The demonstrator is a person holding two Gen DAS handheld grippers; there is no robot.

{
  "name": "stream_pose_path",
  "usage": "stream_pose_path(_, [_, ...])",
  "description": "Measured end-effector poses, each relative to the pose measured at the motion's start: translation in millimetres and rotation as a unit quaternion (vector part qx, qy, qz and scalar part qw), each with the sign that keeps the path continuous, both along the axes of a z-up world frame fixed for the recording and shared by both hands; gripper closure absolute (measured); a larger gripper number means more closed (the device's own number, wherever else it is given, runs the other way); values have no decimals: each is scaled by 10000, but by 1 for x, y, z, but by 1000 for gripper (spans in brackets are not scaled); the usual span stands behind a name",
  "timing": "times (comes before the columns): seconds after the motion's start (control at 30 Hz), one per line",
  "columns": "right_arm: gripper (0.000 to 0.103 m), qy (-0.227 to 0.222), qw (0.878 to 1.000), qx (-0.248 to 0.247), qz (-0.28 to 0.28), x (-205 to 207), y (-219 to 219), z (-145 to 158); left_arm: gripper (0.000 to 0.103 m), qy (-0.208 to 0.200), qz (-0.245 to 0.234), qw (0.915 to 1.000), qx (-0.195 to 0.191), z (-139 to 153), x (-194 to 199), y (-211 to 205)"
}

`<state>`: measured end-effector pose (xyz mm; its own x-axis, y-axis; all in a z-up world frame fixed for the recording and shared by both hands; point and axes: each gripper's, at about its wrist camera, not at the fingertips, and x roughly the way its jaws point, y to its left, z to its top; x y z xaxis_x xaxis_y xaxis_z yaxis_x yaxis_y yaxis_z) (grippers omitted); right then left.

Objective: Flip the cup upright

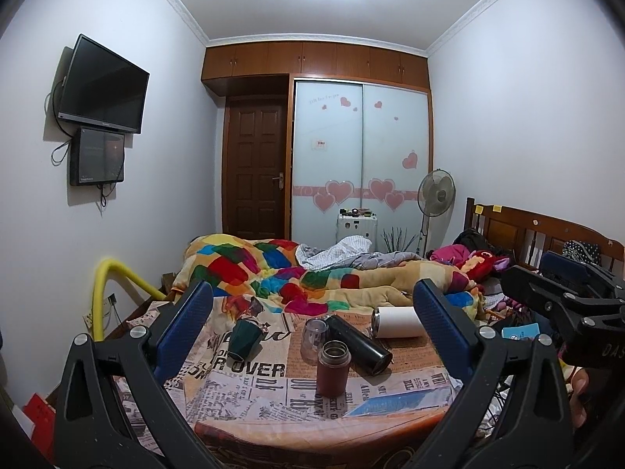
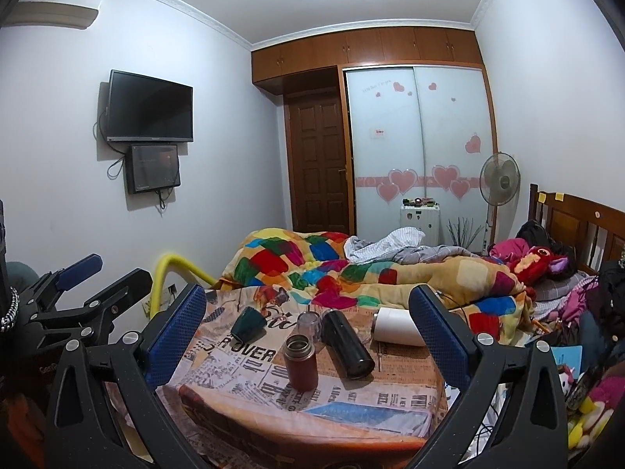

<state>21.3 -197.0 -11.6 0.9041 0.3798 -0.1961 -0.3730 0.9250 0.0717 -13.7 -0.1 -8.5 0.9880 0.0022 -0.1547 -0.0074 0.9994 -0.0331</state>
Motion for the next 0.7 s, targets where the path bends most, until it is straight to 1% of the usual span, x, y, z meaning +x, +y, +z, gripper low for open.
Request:
stream_pose_path(0.33, [0,59,10000,-7,-6,4,-1,0,0,63,18,10000,0,-5,8,-1])
stream_pose_path(0.7, [0,57,10000,-7,-12,4,-2,0,0,52,21,10000,19,-4,10,-2])
